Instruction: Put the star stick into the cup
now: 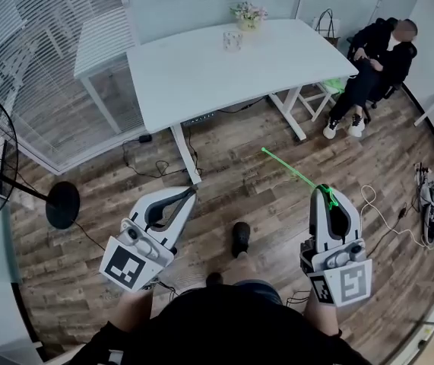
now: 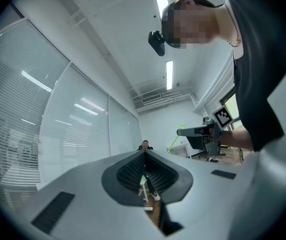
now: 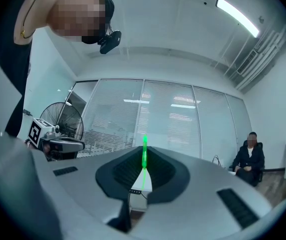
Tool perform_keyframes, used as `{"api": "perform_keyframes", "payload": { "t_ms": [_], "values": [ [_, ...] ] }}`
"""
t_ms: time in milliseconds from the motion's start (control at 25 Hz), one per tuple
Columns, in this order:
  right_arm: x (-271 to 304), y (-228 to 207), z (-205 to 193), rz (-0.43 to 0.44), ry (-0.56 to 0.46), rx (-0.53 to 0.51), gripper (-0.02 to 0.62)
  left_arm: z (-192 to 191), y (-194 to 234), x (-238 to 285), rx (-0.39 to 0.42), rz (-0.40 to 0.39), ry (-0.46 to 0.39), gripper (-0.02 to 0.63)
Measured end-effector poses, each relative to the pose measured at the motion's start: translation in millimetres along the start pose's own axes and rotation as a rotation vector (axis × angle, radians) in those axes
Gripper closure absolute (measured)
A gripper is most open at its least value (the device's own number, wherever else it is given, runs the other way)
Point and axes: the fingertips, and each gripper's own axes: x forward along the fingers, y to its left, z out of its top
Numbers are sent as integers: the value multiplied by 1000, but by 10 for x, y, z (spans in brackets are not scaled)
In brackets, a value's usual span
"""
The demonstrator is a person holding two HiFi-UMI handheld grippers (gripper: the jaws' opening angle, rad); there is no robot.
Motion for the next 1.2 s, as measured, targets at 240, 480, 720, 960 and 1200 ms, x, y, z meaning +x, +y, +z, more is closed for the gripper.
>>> {"api": "perform_keyframes", "payload": {
  "t_ms": [240,480,720,960,1200],
  "values": [
    [406,-291,-116,14,-5,4,572,-132,259,368,3,7,7,592],
    [803,-570,-211,32,-5,7,572,-242,524,723,7,22,20,592],
    [1173,-892,-267,51,-3,14,572,-268,749,1137,16,36,21,592],
    [1553,-1153,-301,79,-20,17,572,-317,980,1478,25,58,23,592],
    [1871,-1402,-373,98,-26,16,572,-380,1182,1815,33,73,16,592]
  ]
}}
